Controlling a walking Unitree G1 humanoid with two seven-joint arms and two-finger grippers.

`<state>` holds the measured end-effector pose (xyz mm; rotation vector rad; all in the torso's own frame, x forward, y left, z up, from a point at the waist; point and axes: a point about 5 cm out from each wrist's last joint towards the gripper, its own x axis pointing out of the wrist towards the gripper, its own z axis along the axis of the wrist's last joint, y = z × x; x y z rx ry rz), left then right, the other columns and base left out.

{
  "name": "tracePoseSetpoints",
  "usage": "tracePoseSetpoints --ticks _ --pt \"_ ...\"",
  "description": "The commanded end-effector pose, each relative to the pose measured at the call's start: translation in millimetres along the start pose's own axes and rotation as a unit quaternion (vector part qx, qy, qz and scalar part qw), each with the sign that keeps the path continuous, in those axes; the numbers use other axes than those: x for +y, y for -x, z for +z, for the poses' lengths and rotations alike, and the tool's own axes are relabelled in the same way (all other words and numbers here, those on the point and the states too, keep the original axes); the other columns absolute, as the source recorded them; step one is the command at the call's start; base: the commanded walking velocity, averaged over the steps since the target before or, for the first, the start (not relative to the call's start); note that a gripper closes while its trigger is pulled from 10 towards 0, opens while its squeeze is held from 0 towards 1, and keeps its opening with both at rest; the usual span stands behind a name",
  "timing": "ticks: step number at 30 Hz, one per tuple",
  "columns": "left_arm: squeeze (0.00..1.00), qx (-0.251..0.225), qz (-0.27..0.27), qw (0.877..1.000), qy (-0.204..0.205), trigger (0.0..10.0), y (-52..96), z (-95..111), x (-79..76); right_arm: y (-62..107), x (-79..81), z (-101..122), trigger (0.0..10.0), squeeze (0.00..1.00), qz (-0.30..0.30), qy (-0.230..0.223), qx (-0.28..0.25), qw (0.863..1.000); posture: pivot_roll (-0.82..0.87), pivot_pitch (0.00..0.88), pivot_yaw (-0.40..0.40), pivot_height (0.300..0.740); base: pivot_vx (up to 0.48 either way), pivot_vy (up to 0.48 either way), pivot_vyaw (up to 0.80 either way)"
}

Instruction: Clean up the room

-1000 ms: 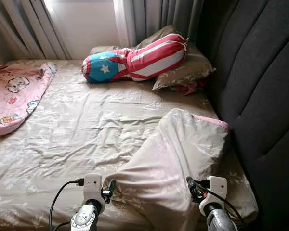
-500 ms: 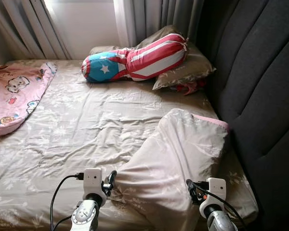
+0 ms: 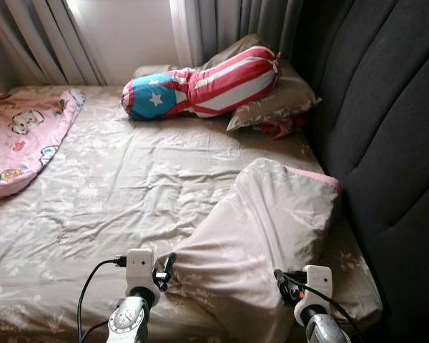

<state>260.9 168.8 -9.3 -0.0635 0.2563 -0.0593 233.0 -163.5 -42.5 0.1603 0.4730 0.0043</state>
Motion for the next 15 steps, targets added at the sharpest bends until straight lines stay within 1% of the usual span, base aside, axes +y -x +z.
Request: tracePoseSetpoints --ticks 1,4,6,7,15 --pt "0.0 0.005 -0.001 1.0 0.002 10.0 0.2 -1.6 -0.6 0.0 -2.0 -0.2 10.0 0.0 -0.004 0.008 0.005 1.0 -0.08 0.003 -0.017 0.688 0.0 0.0 0.0" --pt "0.0 0.007 -0.001 1.0 0.003 10.0 0.4 -2.1 -0.4 -0.6 -1.3 -1.2 10.0 0.0 0.0 0.006 0.014 1.0 -0.08 0.009 -0.019 0.678 0.0 0.0 0.0" --pt "0.0 0.007 -0.001 1.0 0.004 10.0 0.4 -2.1 -0.1 -0.9 -1.1 -0.8 10.0 0.0 -0.001 0.014 0.014 1.0 -0.07 0.012 -0.02 0.663 0.0 0.0 0.0" --pt "0.0 0.007 -0.001 1.0 0.004 10.0 0.4 -2.0 0.1 -0.7 -0.9 1.4 10.0 0.0 -0.001 0.008 0.0 1.0 -0.07 0.014 -0.02 0.663 0.0 0.0 0.0" --pt "0.0 0.017 -0.003 1.0 0.003 10.0 0.9 -4.6 0.0 -1.1 0.4 1.5 10.0 0.0 -0.002 0.008 0.001 1.0 -0.07 0.023 -0.019 0.663 0.0 0.0 0.0"
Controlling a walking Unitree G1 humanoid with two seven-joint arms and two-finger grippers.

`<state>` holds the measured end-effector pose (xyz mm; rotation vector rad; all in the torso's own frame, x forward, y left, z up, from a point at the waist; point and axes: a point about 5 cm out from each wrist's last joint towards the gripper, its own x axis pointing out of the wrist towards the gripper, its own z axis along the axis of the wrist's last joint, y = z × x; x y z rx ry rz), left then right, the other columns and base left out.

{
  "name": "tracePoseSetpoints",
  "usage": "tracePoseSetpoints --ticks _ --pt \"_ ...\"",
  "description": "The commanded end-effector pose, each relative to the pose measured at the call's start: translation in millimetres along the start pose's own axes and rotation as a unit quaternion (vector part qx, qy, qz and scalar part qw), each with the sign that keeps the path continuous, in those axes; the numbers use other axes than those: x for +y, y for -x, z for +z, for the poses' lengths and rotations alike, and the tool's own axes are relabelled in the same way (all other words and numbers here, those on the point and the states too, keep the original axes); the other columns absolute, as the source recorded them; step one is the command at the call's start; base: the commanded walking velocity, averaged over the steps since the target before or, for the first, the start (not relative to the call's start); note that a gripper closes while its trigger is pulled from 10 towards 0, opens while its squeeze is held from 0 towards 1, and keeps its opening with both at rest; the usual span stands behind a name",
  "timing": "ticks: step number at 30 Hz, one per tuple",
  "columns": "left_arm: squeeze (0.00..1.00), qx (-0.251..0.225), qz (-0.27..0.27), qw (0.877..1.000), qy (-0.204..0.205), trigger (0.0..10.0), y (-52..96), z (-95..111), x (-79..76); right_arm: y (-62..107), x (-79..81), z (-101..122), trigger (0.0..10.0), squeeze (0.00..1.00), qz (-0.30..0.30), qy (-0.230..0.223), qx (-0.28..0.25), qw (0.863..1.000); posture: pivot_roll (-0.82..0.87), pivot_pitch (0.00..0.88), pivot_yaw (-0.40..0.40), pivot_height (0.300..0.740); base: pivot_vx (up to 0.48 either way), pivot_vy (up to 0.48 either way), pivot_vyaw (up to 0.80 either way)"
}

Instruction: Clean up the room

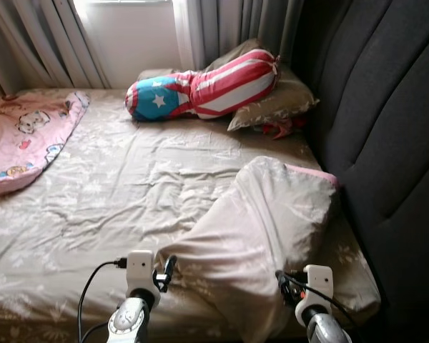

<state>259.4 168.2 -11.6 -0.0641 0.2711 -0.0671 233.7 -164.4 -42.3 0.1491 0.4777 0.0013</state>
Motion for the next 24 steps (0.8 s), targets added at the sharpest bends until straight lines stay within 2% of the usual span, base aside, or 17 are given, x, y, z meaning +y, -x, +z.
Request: tracePoseSetpoints --ticks 1,16,24 --pt "0.0 0.01 0.0 1.0 0.004 10.0 -0.1 -1.9 0.6 -0.6 1.6 0.8 10.0 0.0 0.001 0.003 -0.001 1.0 -0.07 0.027 -0.017 0.663 0.0 0.0 0.0" --pt "0.0 0.021 -0.004 1.0 -0.001 10.0 -0.8 -3.7 -0.6 -1.0 4.6 2.5 10.0 0.0 0.003 -0.003 -0.012 1.0 -0.07 0.042 -0.009 0.663 0.0 0.0 0.0" --pt "0.0 0.024 -0.005 1.0 -0.001 10.0 -1.1 -3.8 0.5 -1.1 5.8 3.6 10.0 0.0 0.003 -0.006 -0.018 1.0 -0.07 0.043 -0.004 0.663 0.298 0.0 0.0"
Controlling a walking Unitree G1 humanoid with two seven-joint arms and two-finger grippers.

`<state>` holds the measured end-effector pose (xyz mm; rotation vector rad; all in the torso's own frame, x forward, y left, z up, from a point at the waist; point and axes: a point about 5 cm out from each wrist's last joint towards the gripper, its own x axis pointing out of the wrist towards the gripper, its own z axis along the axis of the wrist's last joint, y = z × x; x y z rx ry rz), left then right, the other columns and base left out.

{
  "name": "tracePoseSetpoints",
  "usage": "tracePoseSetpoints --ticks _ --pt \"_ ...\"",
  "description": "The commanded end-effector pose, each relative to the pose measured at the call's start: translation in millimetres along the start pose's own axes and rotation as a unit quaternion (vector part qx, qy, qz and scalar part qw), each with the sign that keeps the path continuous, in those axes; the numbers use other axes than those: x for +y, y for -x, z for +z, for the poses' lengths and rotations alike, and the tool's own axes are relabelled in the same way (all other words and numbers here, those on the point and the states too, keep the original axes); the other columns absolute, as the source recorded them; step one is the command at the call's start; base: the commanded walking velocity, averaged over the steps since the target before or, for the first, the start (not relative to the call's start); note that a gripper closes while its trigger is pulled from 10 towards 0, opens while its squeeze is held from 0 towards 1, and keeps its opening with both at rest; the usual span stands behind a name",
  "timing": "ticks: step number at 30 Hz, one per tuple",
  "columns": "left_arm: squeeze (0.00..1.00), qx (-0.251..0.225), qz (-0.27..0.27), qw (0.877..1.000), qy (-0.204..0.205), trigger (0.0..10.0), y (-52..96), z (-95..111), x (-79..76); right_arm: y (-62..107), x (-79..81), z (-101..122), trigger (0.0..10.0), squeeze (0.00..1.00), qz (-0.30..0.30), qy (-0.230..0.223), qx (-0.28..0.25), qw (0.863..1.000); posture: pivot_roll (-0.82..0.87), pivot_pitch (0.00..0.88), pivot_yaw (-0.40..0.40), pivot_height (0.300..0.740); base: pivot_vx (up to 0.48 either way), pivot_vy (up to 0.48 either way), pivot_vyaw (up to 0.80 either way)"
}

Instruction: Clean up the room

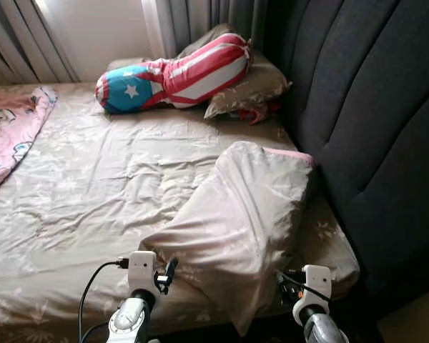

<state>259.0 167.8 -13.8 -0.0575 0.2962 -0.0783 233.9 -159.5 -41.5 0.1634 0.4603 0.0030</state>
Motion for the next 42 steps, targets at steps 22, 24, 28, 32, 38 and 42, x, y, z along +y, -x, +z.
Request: tracePoseSetpoints --ticks 22,24,28,32,38,42 --pt "0.0 0.018 -0.005 1.0 0.001 10.0 1.0 -5 -0.2 -0.3 0.5 1 10.0 0.0 -0.012 0.012 -0.006 1.0 -0.06 0.001 -0.006 0.663 0.235 0.0 0.2" --pt "0.0 0.019 -0.004 1.0 0.001 10.0 1.0 -5 0.1 -0.7 -2.0 0 10.0 0.0 -0.025 0.006 0.004 1.0 -0.06 0.006 -0.004 0.663 0.0 0.0 0.0" --pt "0.0 0.019 -0.004 1.0 0.0 10.0 1.4 -6 1.3 -0.8 -9.7 -2 10.0 1.0 -0.062 -0.04 0.022 0.997 -0.06 0.014 -0.004 0.663 0.0 0.0 0.0" --pt "0.0 0.022 -0.001 1.0 0.0 10.0 3.0 -7 2.8 1.0 -13.7 -7 10.0 1.0 -0.075 -0.039 0.041 0.996 -0.06 0.018 -0.002 0.663 0.0 0.0 0.0" --pt "0.0 0.024 0.002 1.0 -0.001 10.0 5.2 -9 5.6 2.5 -14.1 -10 10.0 1.0 -0.073 -0.099 0.042 0.991 -0.06 0.028 -0.001 0.663 0.0 0.0 0.0" --pt "0.0 0.025 0.002 1.0 -0.002 10.0 5.3 -10 6.0 3.3 -10.0 -18 10.0 1.0 -0.049 -0.083 0.085 0.992 -0.06 0.038 0.003 0.663 0.0 0.0 0.0"
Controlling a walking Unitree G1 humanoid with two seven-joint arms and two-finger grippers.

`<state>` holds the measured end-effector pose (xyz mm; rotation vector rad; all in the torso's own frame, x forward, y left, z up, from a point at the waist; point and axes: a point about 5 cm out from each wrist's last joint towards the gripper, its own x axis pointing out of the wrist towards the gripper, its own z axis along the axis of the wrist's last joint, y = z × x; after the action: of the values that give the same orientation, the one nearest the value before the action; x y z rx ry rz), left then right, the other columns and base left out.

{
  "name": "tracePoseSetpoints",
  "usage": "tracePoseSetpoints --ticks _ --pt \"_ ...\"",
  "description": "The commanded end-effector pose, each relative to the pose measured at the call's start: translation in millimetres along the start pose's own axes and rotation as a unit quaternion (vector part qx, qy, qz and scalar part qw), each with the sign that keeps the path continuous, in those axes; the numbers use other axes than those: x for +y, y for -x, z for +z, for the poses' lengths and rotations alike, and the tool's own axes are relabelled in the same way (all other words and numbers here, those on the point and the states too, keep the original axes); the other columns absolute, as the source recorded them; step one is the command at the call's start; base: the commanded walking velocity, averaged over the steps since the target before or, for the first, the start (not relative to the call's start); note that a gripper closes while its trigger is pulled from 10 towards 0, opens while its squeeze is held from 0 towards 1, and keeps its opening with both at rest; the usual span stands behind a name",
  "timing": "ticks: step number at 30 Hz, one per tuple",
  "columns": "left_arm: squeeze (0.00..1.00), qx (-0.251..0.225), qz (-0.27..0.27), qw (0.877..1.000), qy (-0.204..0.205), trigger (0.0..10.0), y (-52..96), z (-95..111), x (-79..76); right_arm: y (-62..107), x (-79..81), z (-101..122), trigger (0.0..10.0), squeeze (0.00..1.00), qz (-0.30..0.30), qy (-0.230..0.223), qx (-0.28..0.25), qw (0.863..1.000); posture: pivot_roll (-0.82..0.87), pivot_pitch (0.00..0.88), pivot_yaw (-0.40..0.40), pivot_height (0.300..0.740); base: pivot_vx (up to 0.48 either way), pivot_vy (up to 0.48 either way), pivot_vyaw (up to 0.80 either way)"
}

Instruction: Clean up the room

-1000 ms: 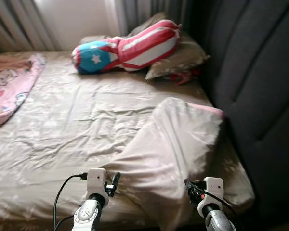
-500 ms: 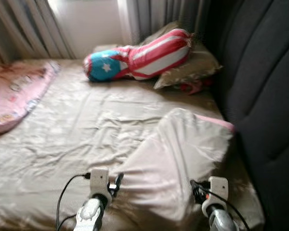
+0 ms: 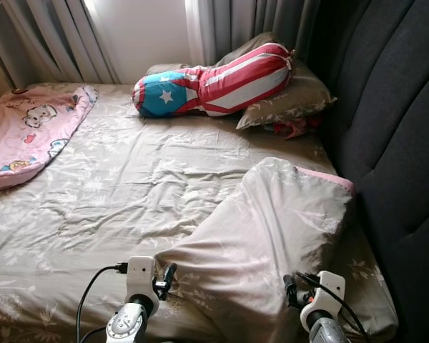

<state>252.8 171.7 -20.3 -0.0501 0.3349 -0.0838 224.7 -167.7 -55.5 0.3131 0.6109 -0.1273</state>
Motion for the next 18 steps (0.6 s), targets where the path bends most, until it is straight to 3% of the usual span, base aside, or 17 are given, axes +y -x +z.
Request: tracePoseSetpoints --ticks 1,2,3,4,5,10,18 --pt "0.0 0.005 0.002 1.0 0.001 10.0 0.8 -1.4 2.1 0.5 3.3 -6.5 10.0 1.0 0.014 -0.008 0.025 1.0 -0.06 0.041 0.002 0.663 0.0 0.0 0.0" --pt "0.0 0.005 0.002 1.0 0.0 10.0 0.6 -1.2 2.1 0.3 6.0 -8.0 10.0 1.0 0.027 -0.022 0.033 0.999 -0.06 0.041 0.002 0.663 0.0 0.0 0.0" --pt "0.0 0.004 0.003 1.0 0.001 10.0 0.5 -0.9 2.1 -0.1 9.7 -7.2 10.0 0.27 0.044 -0.026 0.03 0.998 -0.06 0.041 0.002 0.663 0.0 0.0 0.0" --pt "0.0 0.003 0.003 1.0 0.001 10.0 0.5 -0.9 1.9 -0.2 10.3 -7.0 10.0 0.27 0.046 -0.024 0.03 0.998 -0.05 0.045 0.003 0.663 0.0 0.0 0.0" --pt "0.0 0.003 0.002 1.0 0.0 10.0 0.5 -0.9 1.8 -0.4 10.0 -7.3 10.0 0.0 0.042 -0.018 0.033 0.998 -0.05 0.045 0.003 0.663 0.0 0.0 0.0" --pt "0.0 0.003 0.003 1.0 -0.001 10.0 1.6 -1.2 4.2 -3.2 1.9 -3.6 10.0 0.0 -0.006 0.008 0.051 0.999 -0.04 0.058 0.011 0.663 0.0 0.0 0.0" --pt "0.0 0.001 0.0 1.0 -0.007 10.0 3.9 -1.9 6.8 -5.7 2.6 -3.5 10.0 0.0 -0.024 0.01 0.083 0.996 -0.03 0.087 0.018 0.663 0.0 0.0 0.0"
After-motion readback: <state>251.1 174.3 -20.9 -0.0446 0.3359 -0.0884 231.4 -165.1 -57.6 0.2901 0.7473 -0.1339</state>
